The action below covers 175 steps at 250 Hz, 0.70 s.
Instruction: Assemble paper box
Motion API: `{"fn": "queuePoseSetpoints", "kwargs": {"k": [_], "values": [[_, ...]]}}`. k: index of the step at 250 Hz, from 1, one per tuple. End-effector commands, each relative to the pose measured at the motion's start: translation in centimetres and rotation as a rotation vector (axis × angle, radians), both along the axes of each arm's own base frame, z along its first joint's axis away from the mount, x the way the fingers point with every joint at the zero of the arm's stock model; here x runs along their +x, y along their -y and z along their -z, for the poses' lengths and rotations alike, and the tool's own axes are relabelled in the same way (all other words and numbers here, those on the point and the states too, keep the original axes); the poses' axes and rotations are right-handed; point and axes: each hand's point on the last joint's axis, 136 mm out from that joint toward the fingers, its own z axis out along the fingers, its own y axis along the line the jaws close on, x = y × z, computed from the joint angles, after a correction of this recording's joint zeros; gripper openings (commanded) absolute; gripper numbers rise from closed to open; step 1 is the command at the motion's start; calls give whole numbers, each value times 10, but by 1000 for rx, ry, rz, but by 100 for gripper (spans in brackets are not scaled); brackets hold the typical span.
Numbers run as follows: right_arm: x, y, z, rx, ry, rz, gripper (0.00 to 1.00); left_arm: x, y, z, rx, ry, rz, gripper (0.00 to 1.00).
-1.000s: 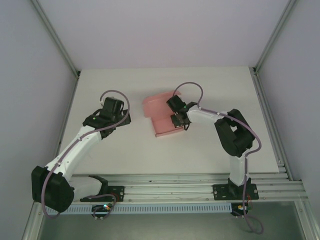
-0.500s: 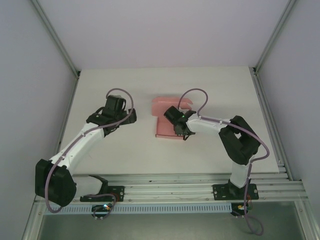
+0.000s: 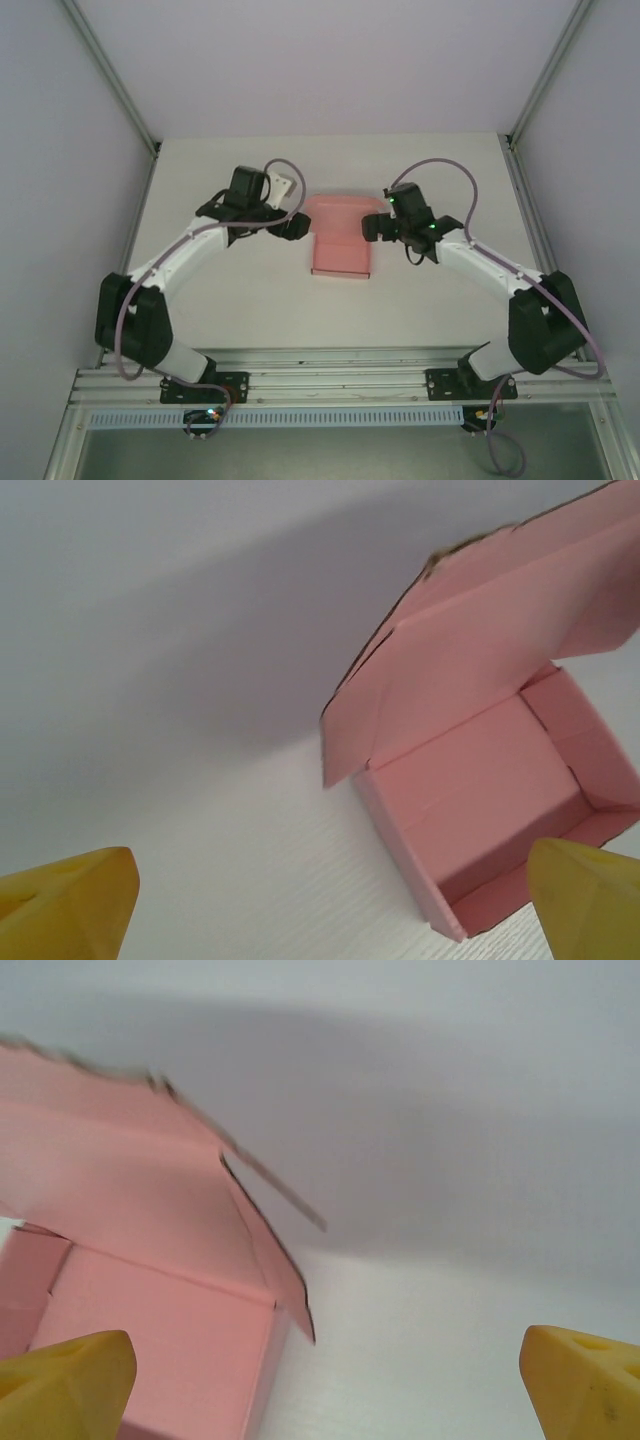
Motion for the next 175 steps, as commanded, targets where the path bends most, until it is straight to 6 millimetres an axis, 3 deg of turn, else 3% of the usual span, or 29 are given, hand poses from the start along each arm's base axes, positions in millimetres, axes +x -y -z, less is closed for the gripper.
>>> {"fn": "queuePoseSetpoints", "kwargs": {"k": [1,28,48,113,143,175], "values": [[4,-39,-18,-53,155,-401,100,1,20,-5,1,8,190,100],[13,-40,-12,-87,89,-450,100,15,21,4,41,-11,212,100],[20,-39,-9,-73,23,-468,93,18,25,8,46,-40,257,97],[33,-36,11,-100,-92,-467,61,23,33,24,88,-109,337,66],[34,-31,15,-125,-103,-447,57,26,37,27,97,-134,345,56],[36,-20,17,-157,-114,-388,56,24,42,30,119,-145,358,36]]}}
